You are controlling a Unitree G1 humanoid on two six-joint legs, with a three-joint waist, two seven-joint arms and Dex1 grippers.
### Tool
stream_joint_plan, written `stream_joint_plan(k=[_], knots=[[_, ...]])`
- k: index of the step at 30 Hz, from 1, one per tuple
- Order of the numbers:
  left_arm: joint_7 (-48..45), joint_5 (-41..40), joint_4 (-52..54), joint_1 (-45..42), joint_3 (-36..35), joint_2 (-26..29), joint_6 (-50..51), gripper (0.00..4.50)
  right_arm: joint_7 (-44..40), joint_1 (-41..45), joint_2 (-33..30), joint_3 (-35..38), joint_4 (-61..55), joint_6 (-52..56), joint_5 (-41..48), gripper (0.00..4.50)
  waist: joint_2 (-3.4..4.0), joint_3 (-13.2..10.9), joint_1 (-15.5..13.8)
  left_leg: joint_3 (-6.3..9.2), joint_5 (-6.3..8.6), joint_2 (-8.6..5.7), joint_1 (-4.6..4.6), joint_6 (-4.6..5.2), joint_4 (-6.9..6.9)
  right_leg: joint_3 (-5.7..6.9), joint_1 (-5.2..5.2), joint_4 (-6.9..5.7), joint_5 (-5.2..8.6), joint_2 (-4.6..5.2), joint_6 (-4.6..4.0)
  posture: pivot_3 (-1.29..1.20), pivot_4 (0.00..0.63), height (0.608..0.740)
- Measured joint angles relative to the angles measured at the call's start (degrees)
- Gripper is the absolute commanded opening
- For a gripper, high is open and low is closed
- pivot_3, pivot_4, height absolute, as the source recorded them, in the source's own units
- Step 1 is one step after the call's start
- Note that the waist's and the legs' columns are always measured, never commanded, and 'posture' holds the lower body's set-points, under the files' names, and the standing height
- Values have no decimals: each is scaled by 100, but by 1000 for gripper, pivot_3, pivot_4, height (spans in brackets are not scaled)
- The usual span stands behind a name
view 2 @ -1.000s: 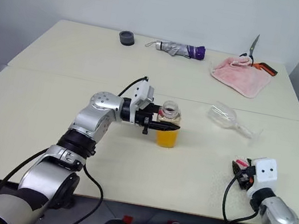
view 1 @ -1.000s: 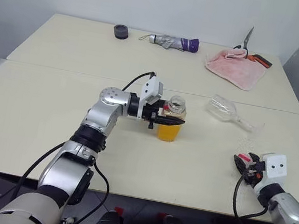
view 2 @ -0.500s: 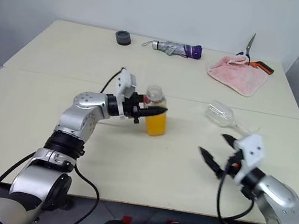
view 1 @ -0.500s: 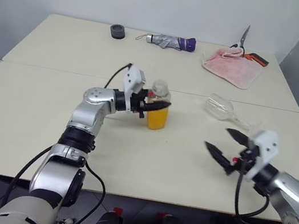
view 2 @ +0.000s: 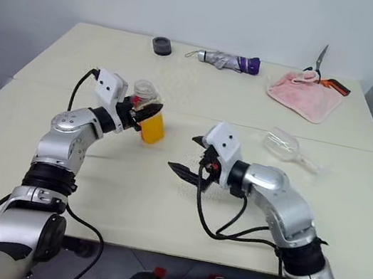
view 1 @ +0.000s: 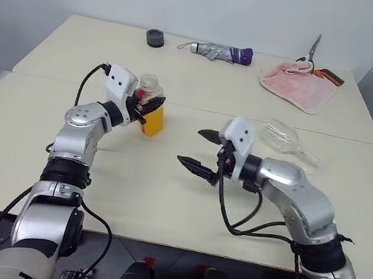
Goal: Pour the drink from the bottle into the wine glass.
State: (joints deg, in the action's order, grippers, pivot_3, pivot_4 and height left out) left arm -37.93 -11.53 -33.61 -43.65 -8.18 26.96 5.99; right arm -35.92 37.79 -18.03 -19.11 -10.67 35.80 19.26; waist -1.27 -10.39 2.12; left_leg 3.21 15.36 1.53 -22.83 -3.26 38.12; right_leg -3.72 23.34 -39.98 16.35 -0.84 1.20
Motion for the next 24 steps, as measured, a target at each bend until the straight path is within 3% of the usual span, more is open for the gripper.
stream_joint_plan(k=[5, 15, 23, 24], knots=[[670, 30, -404, -194, -152, 49, -34, 1789, -7, 405, 397, -127, 489, -243, -351, 4500, 0, 0, 5, 11, 0, 3, 0, -1, -3, 12, 3, -4, -1, -7, -3, 0, 150, 740], [1200, 51, -1030, -445, -331, 48, -324, 1789, -10, 430, 685, -131, 684, -277, -597, 4500, 0, 1, 21, 7, 0, 2, 1, -1, -3, 11, 3, -6, -2, -5, -4, 0, 150, 740], [1368, 99, -1320, -385, -339, 19, -378, 4398, 88, 427, 759, -2, 640, -179, -668, 4500, -1, 1, 22, 9, -1, 1, -6, -1, -3, 13, 9, -6, -2, -5, -4, 0, 150, 740], [1368, 100, -1319, -364, -340, 13, -378, 4456, 96, 422, 749, 2, 612, -148, -667, 4500, -1, 1, 21, 9, -1, 1, -9, -1, -3, 13, 10, -6, -2, -3, -4, 0, 150, 740]])
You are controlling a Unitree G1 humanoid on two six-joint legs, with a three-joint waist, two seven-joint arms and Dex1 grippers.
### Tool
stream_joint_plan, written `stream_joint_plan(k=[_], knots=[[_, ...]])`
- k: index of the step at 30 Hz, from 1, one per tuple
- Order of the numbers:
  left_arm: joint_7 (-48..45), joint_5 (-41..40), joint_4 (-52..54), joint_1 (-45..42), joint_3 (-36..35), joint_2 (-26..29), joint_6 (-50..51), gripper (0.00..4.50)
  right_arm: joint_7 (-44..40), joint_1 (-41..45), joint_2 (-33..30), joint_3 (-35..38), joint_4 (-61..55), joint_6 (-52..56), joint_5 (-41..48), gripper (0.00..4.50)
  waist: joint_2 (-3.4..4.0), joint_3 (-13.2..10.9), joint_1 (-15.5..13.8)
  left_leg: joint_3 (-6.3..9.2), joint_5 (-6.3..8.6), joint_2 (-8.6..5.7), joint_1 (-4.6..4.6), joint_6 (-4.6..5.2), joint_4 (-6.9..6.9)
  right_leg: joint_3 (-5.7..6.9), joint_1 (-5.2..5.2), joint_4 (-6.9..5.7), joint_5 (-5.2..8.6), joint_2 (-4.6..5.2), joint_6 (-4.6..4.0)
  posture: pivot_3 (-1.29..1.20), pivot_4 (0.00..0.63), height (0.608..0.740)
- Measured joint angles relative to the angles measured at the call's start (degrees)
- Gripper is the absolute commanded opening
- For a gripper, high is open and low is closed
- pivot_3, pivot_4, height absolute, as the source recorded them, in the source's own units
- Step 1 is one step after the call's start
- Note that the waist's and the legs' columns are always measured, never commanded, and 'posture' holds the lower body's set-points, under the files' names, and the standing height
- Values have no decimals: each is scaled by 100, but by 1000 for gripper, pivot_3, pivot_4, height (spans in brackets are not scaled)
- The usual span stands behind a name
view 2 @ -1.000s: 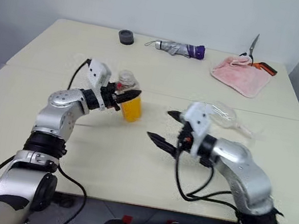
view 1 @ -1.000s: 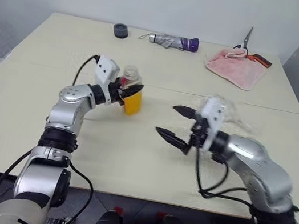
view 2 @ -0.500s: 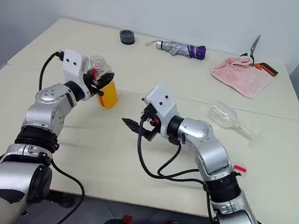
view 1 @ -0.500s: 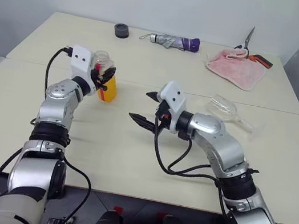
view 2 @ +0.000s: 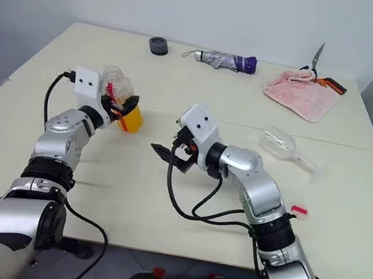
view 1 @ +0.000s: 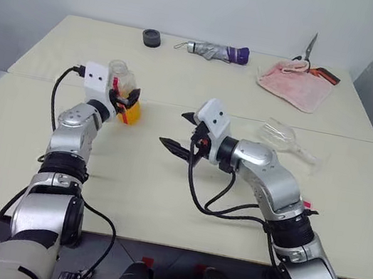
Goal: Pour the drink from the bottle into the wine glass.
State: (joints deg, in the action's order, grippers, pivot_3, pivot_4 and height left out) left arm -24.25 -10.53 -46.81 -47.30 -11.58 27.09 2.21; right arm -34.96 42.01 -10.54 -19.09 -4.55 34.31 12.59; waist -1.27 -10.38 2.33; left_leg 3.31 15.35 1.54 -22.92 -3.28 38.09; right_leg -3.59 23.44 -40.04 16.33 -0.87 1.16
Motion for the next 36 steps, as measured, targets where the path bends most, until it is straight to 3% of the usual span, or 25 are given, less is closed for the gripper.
stream_joint_plan(k=[14, 18, 23, 29, 36], knots=[[228, 35, 1338, 1298, 0, -230, -149, 4456, 129, -1213, -666, 138, -1046, -134, -197, 4500, -1, 1, -41, -2, 0, 3, -1, 0, -3, -5, -1, 4, 0, 15, 1, 0, 150, 740], [527, 76, 1959, 1775, -18, -275, -180, 4456, 132, -1764, -1107, 421, -1464, -256, -254, 4500, -2, 1, -45, -6, 0, 4, 0, 0, -4, -10, -2, 5, 0, 15, 1, 0, 150, 740], [903, 241, 3495, 2918, -13, -403, -280, 4456, 424, -2379, -1554, 790, -2135, -380, -609, 4500, -2, 1, -43, -6, 1, 13, 5, 0, -9, -16, -3, 7, 1, 20, 1, 0, 150, 740], [-202, -246, 4942, 3792, 570, -352, 169, 4456, 1013, -2681, -2087, 955, -2501, -378, -1578, 4500, -4, 2, -69, -6, -1, -2, 19, -2, -5, -12, -22, 8, 2, 4, 5, 0, 150, 740], [-1996, -844, 5349, 3505, 1362, 224, 946, 4456, 1763, -2617, -2631, 319, -1622, -425, -3641, 4500, -4, 2, -52, -19, -1, -3, 26, -2, -8, -19, -21, 9, 2, -13, 4, 0, 150, 740]])
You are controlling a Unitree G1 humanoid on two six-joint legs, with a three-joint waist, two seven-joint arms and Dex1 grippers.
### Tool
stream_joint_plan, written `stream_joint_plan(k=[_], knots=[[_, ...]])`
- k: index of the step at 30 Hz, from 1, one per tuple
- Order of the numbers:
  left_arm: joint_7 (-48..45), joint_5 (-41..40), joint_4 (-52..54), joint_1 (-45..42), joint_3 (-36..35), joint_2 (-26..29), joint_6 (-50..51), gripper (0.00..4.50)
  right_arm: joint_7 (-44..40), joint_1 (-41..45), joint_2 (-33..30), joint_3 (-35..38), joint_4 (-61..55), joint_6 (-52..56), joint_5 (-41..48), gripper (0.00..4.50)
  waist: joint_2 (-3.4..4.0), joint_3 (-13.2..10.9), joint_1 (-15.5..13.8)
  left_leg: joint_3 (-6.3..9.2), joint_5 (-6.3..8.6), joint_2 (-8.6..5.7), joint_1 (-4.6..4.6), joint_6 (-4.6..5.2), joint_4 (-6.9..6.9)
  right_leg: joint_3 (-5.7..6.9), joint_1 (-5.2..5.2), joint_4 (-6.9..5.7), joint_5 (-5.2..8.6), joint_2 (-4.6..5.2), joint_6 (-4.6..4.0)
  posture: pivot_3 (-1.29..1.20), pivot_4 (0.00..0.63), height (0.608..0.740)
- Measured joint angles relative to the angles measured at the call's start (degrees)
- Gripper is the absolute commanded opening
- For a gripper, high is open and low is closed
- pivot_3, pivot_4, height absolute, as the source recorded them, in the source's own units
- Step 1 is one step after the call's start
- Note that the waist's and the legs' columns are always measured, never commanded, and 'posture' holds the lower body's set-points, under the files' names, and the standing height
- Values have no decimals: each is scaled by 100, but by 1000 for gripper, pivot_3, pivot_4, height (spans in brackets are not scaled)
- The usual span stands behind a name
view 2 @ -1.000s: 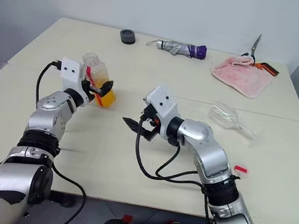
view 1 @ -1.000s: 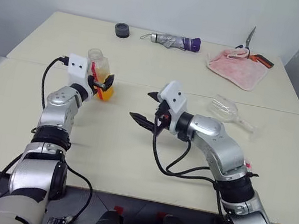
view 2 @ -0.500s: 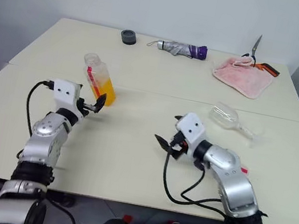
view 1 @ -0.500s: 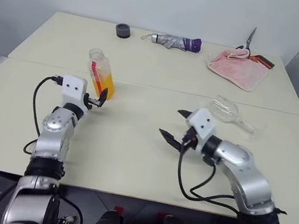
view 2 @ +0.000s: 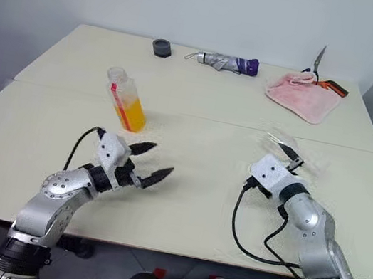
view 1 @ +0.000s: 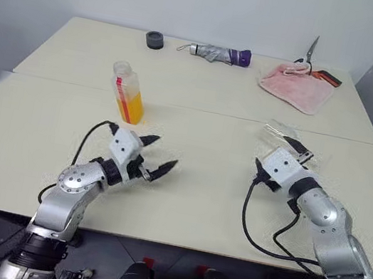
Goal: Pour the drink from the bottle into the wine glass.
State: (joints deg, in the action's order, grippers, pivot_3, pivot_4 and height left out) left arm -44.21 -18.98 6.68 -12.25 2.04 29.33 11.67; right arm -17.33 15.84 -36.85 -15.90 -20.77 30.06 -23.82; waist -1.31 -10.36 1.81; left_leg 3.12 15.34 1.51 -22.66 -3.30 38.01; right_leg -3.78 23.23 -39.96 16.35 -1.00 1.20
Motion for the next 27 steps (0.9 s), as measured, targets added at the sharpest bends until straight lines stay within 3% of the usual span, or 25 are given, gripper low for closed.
stream_joint_plan(k=[9, 21, 27], knots=[[-876, 109, -314, -912, 604, -112, -102, 4456, 538, 708, -158, -562, 2060, -236, -1603, 4500, 0, 0, 25, -13, 0, -2, 0, 1, -2, -15, 3, 2, -1, 1, -1, 0, 150, 740], [-870, 368, -532, -1134, 726, -542, -211, 4456, 1355, 1394, 152, -651, 3809, -646, -2230, 4500, -1, 0, 16, -14, 1, -5, -3, 1, 0, -18, 4, 2, -1, 5, -1, 0, 150, 740], [-774, 461, -550, -1135, 727, -614, -211, 4500, 1388, 1415, 199, -631, 4007, -715, -2226, 2548, -1, 0, 14, -13, 1, -5, -3, 1, 1, -17, 3, 2, -2, 5, -1, 0, 150, 740]])
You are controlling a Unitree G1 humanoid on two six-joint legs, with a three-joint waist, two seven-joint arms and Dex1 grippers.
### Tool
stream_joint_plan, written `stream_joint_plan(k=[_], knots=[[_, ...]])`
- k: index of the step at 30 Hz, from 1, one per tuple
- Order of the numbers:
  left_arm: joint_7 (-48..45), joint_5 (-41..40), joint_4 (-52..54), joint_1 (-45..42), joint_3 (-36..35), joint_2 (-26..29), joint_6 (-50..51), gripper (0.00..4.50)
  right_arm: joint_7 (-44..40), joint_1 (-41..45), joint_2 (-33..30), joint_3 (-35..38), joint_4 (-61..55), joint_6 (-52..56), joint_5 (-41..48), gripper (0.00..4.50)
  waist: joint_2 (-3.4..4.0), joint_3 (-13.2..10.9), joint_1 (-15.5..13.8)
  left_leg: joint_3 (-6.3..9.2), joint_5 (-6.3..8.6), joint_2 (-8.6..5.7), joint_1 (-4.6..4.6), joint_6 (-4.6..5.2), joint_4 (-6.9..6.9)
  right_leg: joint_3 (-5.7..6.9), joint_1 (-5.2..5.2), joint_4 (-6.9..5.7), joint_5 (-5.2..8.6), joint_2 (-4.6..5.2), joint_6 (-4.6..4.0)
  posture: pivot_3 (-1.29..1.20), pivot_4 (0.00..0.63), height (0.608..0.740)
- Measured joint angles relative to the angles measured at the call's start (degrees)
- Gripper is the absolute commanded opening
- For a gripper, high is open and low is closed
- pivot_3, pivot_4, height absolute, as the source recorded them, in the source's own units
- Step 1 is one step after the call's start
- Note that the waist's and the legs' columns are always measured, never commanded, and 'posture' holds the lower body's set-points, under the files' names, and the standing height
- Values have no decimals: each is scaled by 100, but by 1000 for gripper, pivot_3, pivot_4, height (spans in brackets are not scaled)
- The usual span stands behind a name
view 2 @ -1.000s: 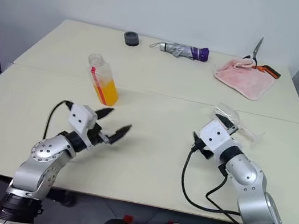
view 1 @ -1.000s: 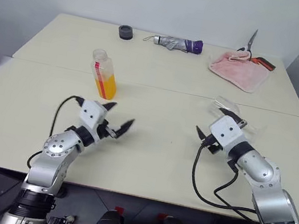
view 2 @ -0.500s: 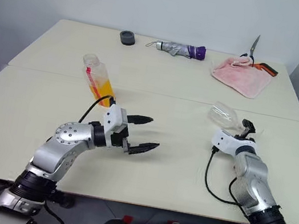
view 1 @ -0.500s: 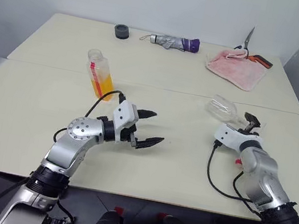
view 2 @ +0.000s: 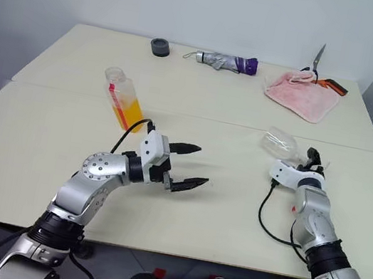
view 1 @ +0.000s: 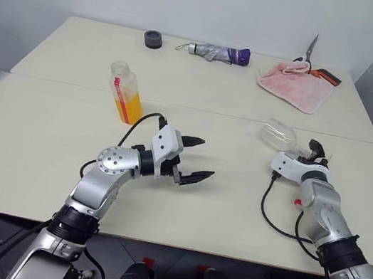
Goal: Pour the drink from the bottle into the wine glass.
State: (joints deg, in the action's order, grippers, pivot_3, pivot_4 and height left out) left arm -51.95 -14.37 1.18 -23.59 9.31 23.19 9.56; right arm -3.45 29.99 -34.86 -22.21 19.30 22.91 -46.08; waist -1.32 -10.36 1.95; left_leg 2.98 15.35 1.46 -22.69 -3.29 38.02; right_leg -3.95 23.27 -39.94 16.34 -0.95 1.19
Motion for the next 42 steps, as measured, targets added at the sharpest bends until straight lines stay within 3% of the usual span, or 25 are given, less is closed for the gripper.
stream_joint_plan(k=[7, 14, 17, 24, 26, 30, 37, 42], knots=[[84, 58, -4, 1, 0, -82, 0, 4500, -9, 125, 67, 54, 158, -118, 13, 134, -1, 1, 11, -2, 0, 1, 3, 0, 0, -2, -1, -1, 0, -1, 0, 0, 150, 740], [269, 57, -3, 121, -49, -80, 22, 4500, -175, 200, 122, 190, 154, -198, 137, 123, 0, 0, 25, -3, 0, 2, 5, 0, 0, -3, -2, -3, 0, -1, 0, 0, 150, 740], [396, 51, 3, 227, -231, -21, 107, 4500, -390, 173, 470, 591, -368, -83, 602, 123, 0, 0, 78, -3, 0, 8, 5, 0, -3, -4, 1, -4, 0, -1, 0, 0, 150, 740], [533, -121, 164, 445, -617, 218, 401, 4500, -845, 248, 2691, 1893, -874, -147, 3135, 123, 2, -1, 131, 7, 0, 15, 3, 0, -6, 4, 1, -5, -1, 0, -2, 0, 150, 740], [533, -184, 254, 510, -775, 349, 525, 4500, -1029, 492, 3262, 2163, -512, -349, 3872, 123, 4, -2, 142, 8, 0, 17, 3, 0, -5, 7, 1, -7, -1, 1, -2, 0, 150, 740], [519, -383, 506, 630, -1172, 703, 769, 4500, -1238, 1223, 3906, 2280, 825, -1192, 4531, 123, 5, -3, 145, 8, 0, 15, 3, 0, -7, 9, 3, -6, -1, 1, -2, 0, 150, 740], [493, -693, 765, 809, -1459, 1029, 1132, 4500, -1515, 1693, 4208, 2322, 2440, -2362, 4958, 123, 5, -3, 86, 11, 1, 12, -8, 1, -6, 11, 4, 1, -1, 25, -2, 0, 150, 740], [441, -826, 795, 831, -1540, 1175, 1247, 4500, -1790, 1283, 4100, 2156, 2278, -2795, 4952, 123, 5, -2, 98, 16, 1, 17, -1, 1, -12, 15, 3, -2, 0, 14, -2, 0, 150, 740]])
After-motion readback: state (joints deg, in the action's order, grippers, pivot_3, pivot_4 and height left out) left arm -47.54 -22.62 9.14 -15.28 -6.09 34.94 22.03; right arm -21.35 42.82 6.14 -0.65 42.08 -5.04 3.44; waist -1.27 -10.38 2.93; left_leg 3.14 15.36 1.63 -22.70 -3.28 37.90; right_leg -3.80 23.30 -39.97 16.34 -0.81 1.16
